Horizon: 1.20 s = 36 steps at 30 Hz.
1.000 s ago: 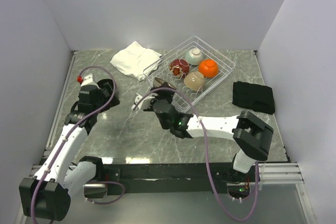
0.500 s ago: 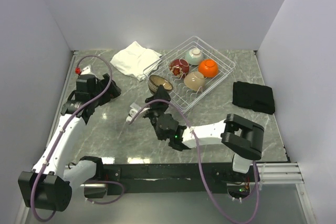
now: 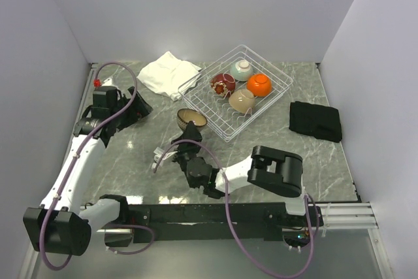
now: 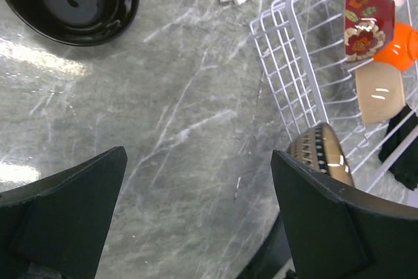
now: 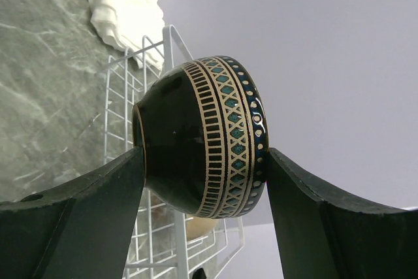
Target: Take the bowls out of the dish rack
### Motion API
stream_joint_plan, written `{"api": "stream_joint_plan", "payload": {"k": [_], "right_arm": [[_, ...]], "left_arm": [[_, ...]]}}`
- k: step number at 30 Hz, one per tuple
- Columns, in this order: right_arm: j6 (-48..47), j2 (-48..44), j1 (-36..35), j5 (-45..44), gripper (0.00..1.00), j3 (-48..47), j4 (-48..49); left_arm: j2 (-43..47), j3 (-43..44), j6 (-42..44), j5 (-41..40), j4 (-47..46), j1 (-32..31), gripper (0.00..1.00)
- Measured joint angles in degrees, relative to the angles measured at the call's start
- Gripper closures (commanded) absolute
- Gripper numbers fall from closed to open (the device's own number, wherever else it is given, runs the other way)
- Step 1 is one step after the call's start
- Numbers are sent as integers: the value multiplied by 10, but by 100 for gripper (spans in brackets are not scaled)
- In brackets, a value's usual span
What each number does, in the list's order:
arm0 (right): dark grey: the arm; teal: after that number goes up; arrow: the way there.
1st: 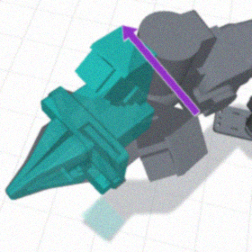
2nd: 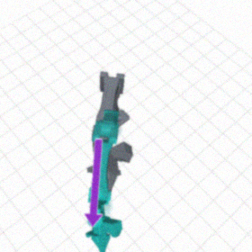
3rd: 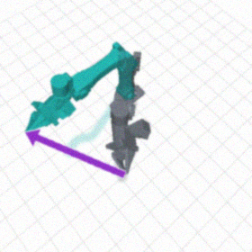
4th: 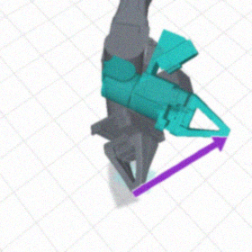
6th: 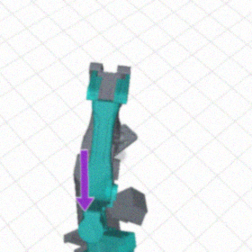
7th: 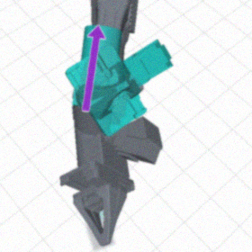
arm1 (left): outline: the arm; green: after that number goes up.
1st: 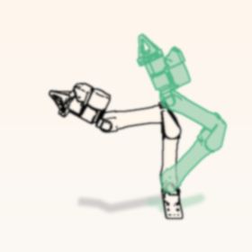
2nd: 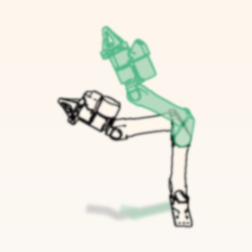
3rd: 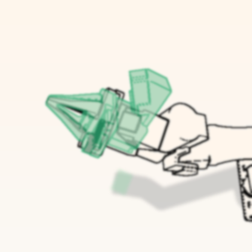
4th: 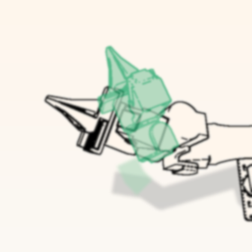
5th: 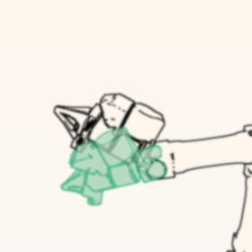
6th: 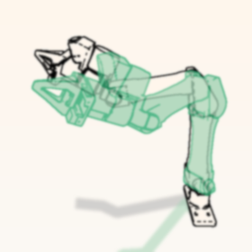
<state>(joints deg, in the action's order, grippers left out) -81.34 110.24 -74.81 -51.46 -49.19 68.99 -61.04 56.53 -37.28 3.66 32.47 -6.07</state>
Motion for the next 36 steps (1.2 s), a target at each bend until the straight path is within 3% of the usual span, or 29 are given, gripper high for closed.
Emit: {"api": "stream_joint_plan", "payload": {"k": [11,25,30,36], "right_arm": [[-8,49,-17,-2,83,-23,13],[-21,145,-47,-16,83,-66,17],[-20,147,-52,-19,83,-80,17],[-18,157,-53,-24,82,-88,18]], "left_arm": [[-61,58,-3,79,33,0,1],[-166,63,0,131,96,-34,2],[-214,63,6,130,102,-58,10],[-268,63,18,124,108,-87,35]]}}
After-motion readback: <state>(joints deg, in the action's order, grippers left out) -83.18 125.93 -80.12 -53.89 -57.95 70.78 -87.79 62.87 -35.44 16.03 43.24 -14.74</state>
